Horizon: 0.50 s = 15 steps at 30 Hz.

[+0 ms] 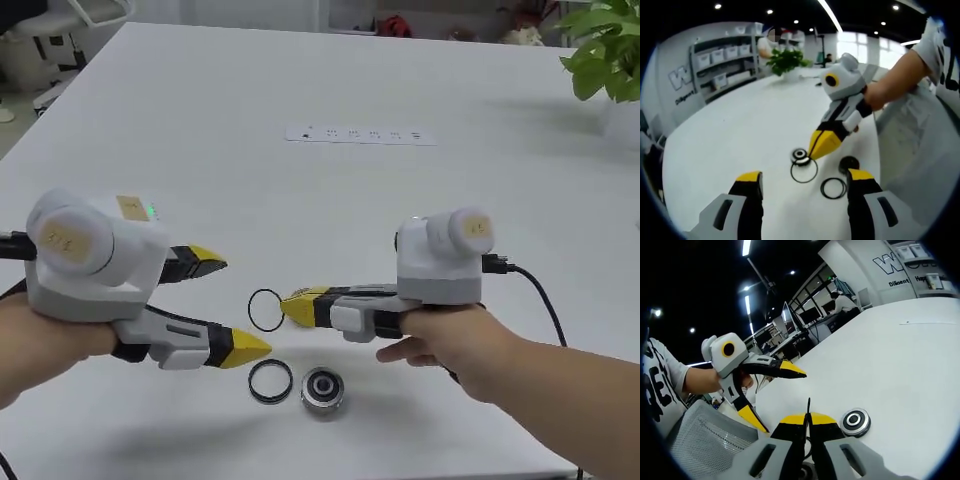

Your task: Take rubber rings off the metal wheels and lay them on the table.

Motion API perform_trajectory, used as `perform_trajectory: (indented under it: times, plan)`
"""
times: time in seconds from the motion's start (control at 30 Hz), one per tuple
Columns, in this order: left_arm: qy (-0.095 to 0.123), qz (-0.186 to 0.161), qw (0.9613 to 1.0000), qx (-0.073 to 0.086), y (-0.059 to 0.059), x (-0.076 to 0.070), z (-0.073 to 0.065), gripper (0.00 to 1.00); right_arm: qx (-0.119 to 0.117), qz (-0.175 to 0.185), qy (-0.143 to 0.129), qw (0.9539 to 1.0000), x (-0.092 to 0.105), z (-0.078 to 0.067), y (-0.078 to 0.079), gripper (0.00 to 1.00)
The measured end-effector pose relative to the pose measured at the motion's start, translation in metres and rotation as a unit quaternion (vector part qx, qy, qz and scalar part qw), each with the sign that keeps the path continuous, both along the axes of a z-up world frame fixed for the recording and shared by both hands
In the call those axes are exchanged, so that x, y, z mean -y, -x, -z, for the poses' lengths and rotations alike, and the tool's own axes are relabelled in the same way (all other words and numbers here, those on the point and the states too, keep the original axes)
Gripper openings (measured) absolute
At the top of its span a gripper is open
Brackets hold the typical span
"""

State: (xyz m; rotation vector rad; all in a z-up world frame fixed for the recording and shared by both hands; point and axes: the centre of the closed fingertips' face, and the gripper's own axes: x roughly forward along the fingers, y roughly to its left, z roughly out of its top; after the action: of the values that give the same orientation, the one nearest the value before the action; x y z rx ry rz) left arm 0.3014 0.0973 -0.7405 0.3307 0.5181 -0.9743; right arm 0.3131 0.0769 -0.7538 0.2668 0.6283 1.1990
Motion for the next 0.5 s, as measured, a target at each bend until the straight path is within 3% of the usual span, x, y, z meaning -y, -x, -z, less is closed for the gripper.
perform_trajectory:
  times: [0.5]
  plan:
    - [-0.003, 0.003, 1.0, -0.005, 0.009, -0.006, 0.004, 0.7, -0.013, -0.029, 0.008, 0.9995, -0.005, 0.007, 0.016, 0.0]
